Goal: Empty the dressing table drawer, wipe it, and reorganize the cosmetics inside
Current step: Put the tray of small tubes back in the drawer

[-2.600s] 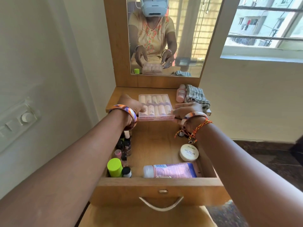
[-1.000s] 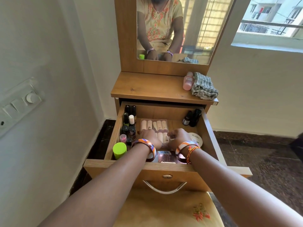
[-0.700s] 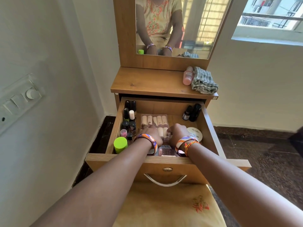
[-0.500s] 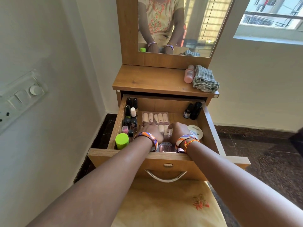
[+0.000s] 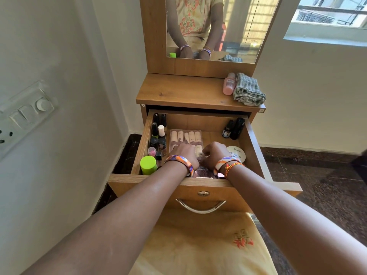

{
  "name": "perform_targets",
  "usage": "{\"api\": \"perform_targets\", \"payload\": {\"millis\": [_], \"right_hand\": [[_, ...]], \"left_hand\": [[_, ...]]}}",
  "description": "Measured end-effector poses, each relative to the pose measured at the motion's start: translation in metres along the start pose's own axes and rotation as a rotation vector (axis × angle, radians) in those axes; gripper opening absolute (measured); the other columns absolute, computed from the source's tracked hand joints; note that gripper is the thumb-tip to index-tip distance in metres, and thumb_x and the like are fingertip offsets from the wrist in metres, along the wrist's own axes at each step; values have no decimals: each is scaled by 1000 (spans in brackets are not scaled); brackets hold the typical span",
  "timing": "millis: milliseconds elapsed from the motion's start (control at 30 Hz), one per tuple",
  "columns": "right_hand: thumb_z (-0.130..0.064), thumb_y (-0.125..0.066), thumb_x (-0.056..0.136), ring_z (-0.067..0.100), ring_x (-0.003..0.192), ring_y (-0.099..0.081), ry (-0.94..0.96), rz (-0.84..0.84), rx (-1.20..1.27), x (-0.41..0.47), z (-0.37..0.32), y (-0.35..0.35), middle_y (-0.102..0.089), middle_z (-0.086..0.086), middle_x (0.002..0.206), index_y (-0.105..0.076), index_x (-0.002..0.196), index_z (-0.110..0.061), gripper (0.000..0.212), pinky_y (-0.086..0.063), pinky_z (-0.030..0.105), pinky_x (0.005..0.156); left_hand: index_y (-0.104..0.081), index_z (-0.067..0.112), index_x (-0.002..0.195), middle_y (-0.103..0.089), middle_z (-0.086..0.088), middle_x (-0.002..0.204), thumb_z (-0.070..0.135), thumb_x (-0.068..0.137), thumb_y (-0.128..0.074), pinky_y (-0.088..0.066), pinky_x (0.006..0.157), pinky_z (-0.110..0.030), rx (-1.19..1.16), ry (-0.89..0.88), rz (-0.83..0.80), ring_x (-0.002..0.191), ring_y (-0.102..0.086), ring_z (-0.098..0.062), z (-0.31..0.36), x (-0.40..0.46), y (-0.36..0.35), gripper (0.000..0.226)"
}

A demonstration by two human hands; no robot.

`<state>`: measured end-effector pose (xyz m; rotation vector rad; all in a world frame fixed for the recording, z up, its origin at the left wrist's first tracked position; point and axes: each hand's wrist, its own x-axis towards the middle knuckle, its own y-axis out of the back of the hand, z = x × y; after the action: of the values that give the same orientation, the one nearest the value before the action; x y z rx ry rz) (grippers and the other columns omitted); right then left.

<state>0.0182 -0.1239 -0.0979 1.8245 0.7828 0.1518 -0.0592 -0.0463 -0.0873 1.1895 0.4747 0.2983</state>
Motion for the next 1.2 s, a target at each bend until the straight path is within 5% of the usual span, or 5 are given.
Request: {"api": "perform_targets", "payload": {"millis": [267, 667, 1033, 1200], "right_hand": [[-10, -62, 88, 25, 114, -60, 73, -29, -24, -2, -3, -2, -60, 12, 128, -56, 129, -6, 42, -48, 28, 94], [-9, -59, 90, 25, 114, -59, 82, -52, -34, -7, -6, 0, -59, 14, 128, -54, 130, -5, 41, -47, 27, 94], [-5, -51, 85, 28, 96, -60, 219, 385, -15, -3, -3, 62, -67, 14, 99, -66, 97, -6, 19, -34, 22, 68], [2, -48, 84, 30, 109, -59, 215, 540, 40, 30, -5, 114, -63, 17, 117, -63, 118, -7, 38, -44, 29, 88]], "left_hand": [[-53, 2, 124, -58, -16, 122, 18, 92, -53, -48, 91, -33, 2, 53, 24, 112, -55, -29, -2, -4, 3, 36], [-55, 4, 122, -60, -14, 118, 18, 92, -54, -50, 87, -31, -8, 44, 75, 107, -58, -27, 2, -9, 8, 33], [-66, 14, 94, -68, -9, 98, 20, 89, -53, -55, 78, -38, -131, -227, 351, 92, -64, -30, 41, 34, 67, 15], [-63, 11, 106, -66, -12, 109, 6, 86, -52, -52, 86, -37, -461, -173, 387, 101, -61, -30, 65, 85, 99, 23]]}}
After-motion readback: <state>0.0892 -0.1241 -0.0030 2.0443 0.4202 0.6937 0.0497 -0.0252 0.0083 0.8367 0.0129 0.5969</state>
